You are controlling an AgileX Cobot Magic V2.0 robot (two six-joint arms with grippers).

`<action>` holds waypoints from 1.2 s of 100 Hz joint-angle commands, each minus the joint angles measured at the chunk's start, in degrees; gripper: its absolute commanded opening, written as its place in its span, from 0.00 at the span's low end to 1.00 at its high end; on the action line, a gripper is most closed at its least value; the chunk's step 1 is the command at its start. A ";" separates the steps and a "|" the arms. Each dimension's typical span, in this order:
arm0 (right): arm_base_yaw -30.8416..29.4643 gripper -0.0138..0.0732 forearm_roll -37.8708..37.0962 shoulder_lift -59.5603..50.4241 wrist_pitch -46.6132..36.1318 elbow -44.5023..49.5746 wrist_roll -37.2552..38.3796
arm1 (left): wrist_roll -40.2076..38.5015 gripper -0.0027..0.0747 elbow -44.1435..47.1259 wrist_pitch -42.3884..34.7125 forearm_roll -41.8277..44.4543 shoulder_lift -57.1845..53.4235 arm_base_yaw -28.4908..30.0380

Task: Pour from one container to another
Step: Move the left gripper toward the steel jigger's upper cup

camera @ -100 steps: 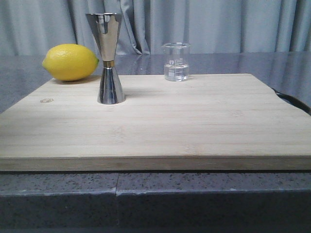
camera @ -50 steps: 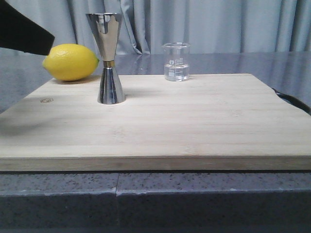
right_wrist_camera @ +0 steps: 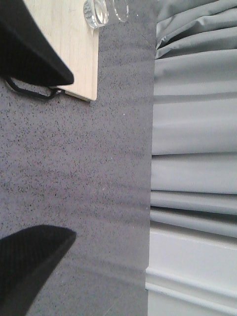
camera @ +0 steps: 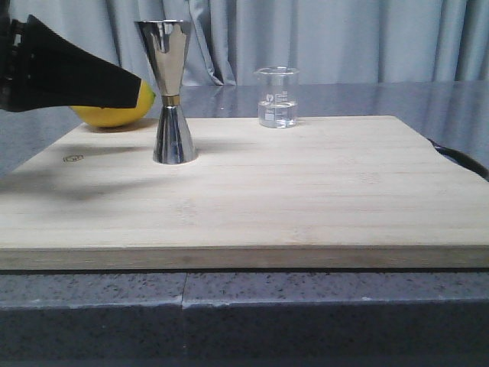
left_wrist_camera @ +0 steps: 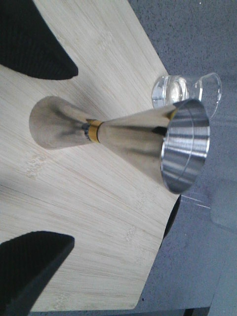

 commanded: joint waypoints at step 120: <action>-0.13 0.77 -0.55 1.31 -4.14 -2.01 -0.56 | 10.30 0.78 -10.91 11.66 -13.23 11.81 -7.50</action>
